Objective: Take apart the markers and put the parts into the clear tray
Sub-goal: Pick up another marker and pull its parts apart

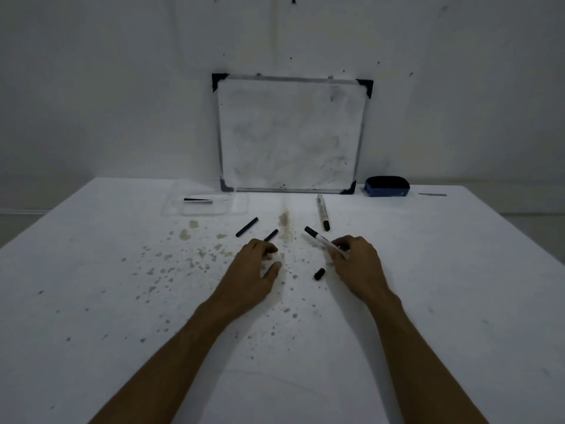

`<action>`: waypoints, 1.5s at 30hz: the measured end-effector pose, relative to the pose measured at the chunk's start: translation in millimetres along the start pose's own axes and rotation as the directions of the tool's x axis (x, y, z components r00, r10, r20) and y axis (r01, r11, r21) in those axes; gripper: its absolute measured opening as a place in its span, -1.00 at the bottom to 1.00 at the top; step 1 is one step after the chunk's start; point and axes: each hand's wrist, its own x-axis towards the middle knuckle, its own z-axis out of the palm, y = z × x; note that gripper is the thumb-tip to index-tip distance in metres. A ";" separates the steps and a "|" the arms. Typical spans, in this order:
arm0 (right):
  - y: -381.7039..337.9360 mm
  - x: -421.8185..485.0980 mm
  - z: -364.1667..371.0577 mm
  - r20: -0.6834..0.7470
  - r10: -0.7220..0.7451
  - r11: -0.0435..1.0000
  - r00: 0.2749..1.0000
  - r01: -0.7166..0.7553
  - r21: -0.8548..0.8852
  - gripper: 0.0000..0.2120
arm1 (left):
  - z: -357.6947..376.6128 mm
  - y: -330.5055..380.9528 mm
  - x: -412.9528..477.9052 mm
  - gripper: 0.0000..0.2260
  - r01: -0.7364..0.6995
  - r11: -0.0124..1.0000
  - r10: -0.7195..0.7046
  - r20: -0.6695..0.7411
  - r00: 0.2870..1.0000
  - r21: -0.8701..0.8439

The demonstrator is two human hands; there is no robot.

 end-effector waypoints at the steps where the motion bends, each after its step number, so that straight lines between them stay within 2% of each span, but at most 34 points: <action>1: -3.9 -1.1 -2.6 0.000 -0.006 0.997 1.000 0.006 0.076 -0.77 | -2.4 3.2 -0.5 -0.67 0.020 0.998 -0.021 -0.019 1.000 -0.056; 3: -12.8 -6.1 -9.0 0.016 -0.044 0.977 0.999 0.040 0.211 -0.78 | -8.1 9.2 -1.6 -0.59 0.047 0.974 -0.064 -0.072 0.995 -0.222; 5: -20.8 -11.4 -13.2 0.051 -0.133 0.964 0.990 0.118 0.239 -0.77 | -13.4 10.6 -0.8 -0.50 0.047 0.918 -0.089 -0.088 0.992 -0.395; 7: -28.0 -15.6 -13.5 0.114 -0.212 0.940 0.971 0.171 0.295 -0.77 | -17.4 10.3 -0.3 -0.44 0.048 0.876 -0.089 -0.065 0.994 -0.480; 10: -35.6 -19.2 -11.0 0.212 -0.271 0.898 0.939 0.167 0.407 -0.77 | -18.2 11.8 -1.0 -0.58 0.052 0.860 -0.096 -0.061 0.994 -0.507; 12: -39.4 -20.1 -10.6 0.190 -0.247 0.876 0.950 0.135 0.463 -0.74 | -18.8 15.5 -1.5 -0.74 0.077 0.832 -0.143 -0.078 0.987 -0.550; 15: -44.1 -18.7 -6.8 0.081 -0.087 0.779 0.993 0.017 0.626 -0.77 | -23.9 11.5 0.7 -0.83 0.088 0.814 -0.181 -0.108 0.978 -0.574; 18: -52.5 -21.6 1.4 0.067 -0.002 0.724 0.998 -0.045 0.688 -0.79 | -30.9 2.9 1.0 -0.86 0.051 0.901 -0.096 -0.084 0.992 -0.430; 20: -60.5 -25.8 6.1 0.077 -0.015 0.738 0.997 -0.041 0.673 -0.79 | -33.8 1.8 -1.1 -0.81 -0.014 0.955 -0.006 -0.069 0.998 -0.295; 21: -64.2 -27.9 8.7 0.083 -0.031 0.745 0.996 -0.032 0.667 -0.80 | -34.3 2.2 -2.0 -0.76 -0.036 0.956 0.018 -0.066 0.998 -0.291; 23: -71.8 -30.4 12.8 0.100 -0.053 0.750 0.994 -0.027 0.661 -0.81 | -34.7 5.2 -2.2 -0.76 -0.049 0.932 0.025 -0.072 0.997 -0.359; 25: -76.7 -28.3 17.1 0.124 -0.057 0.746 0.991 -0.040 0.664 -0.80 | -36.6 3.5 1.0 -0.82 -0.010 0.897 -0.030 -0.083 0.996 -0.443; 27: -75.1 -20.0 20.5 0.124 -0.053 0.787 0.991 -0.036 0.616 -0.76 | -40.9 -3.4 5.6 -0.81 0.030 0.884 -0.096 -0.118 0.988 -0.467; 31: -64.9 15.8 32.5 0.151 -0.164 0.953 0.975 0.117 0.278 -0.81 | -53.1 -32.3 12.5 -0.80 0.109 0.877 -0.219 -0.188 0.957 -0.468; 33: -65.0 31.5 40.6 0.217 -0.253 0.967 0.943 0.238 0.092 -0.76 | -54.6 -41.6 15.4 -0.82 0.142 0.863 -0.253 -0.171 0.952 -0.485; 35: -69.8 41.3 49.6 0.298 -0.330 0.939 0.896 0.344 0.008 -0.69 | -54.3 -46.3 17.8 -0.83 0.153 0.853 -0.263 -0.157 0.952 -0.498; 38: -75.3 49.2 61.2 0.369 -0.333 0.933 0.868 0.361 -0.006 -0.70 | -52.5 -47.9 19.9 -0.81 0.158 0.857 -0.259 -0.145 0.955 -0.490; 42: -71.7 52.4 59.9 0.338 -0.332 0.937 0.881 0.350 0.009 -0.83 | -50.0 -44.9 21.3 -0.81 0.158 0.858 -0.259 -0.147 0.954 -0.489; 45: -62.0 46.4 44.9 0.277 -0.259 0.965 0.925 0.234 0.121 -0.84 | -44.6 -37.6 20.6 -0.83 0.153 0.852 -0.248 -0.128 0.960 -0.501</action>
